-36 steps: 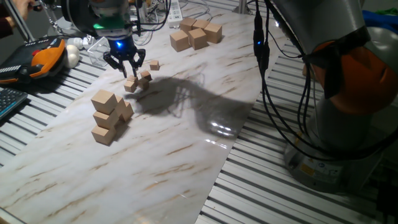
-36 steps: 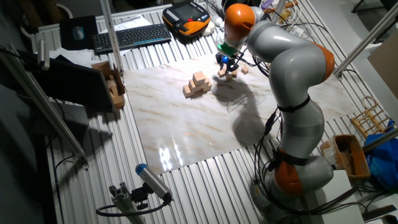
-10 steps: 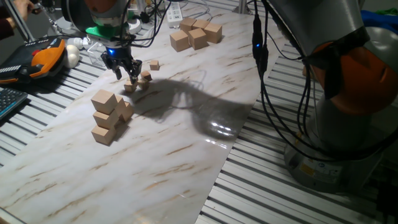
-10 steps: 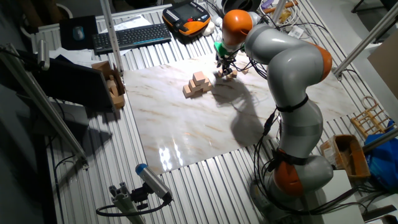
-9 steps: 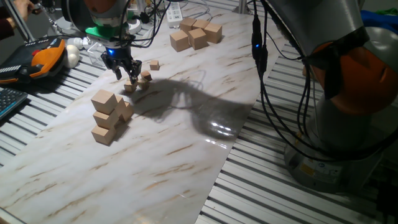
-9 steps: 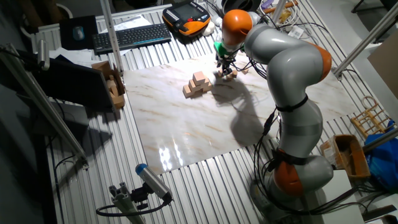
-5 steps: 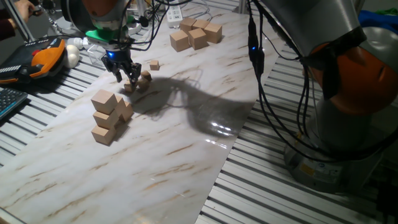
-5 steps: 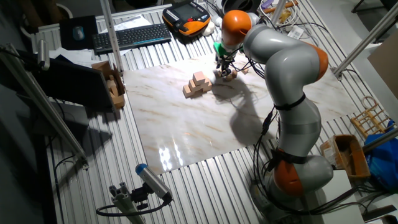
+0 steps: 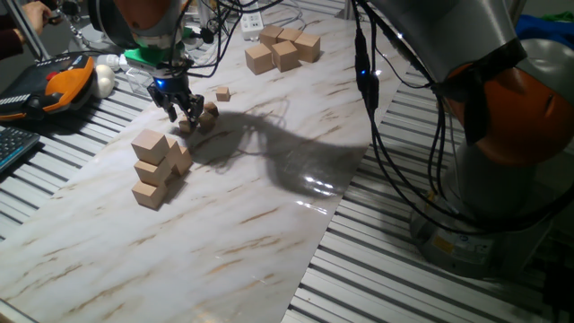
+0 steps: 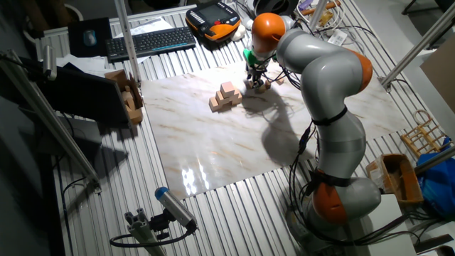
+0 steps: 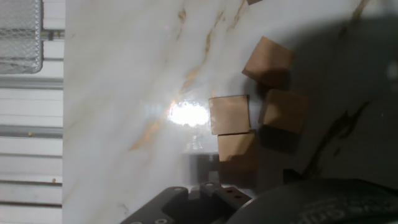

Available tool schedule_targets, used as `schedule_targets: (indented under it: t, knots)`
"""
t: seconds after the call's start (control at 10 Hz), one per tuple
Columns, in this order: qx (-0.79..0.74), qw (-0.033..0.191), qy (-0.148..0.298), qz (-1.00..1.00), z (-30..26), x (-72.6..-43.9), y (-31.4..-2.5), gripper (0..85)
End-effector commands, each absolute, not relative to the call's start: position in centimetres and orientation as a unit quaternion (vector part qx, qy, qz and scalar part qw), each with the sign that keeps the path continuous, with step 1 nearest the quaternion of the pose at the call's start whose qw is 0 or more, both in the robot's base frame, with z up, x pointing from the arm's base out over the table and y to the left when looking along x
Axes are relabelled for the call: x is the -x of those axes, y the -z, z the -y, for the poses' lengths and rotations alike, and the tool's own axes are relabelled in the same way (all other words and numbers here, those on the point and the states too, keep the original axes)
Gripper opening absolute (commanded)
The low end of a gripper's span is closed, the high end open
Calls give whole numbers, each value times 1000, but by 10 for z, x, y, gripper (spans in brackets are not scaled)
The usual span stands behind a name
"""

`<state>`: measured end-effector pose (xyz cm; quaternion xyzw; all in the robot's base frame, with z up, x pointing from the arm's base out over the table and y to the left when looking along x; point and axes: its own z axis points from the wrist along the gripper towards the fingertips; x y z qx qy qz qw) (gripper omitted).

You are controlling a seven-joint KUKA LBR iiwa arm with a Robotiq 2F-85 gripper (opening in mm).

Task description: Stack the blocks into a pyramid shape

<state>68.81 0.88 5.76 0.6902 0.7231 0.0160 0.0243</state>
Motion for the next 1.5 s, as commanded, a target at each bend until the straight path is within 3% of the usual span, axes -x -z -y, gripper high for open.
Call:
schedule_targets:
  t: [0.0,0.7,1.3,1.4]
  knots:
    - [-692,24,-16,-721,-8,-689,-56,510]
    - [-693,40,-22,-720,-10,-695,-56,510]
    - [-689,36,-6,-724,-16,-697,-55,510]
    - [-688,31,0,-725,-16,-698,-57,680]
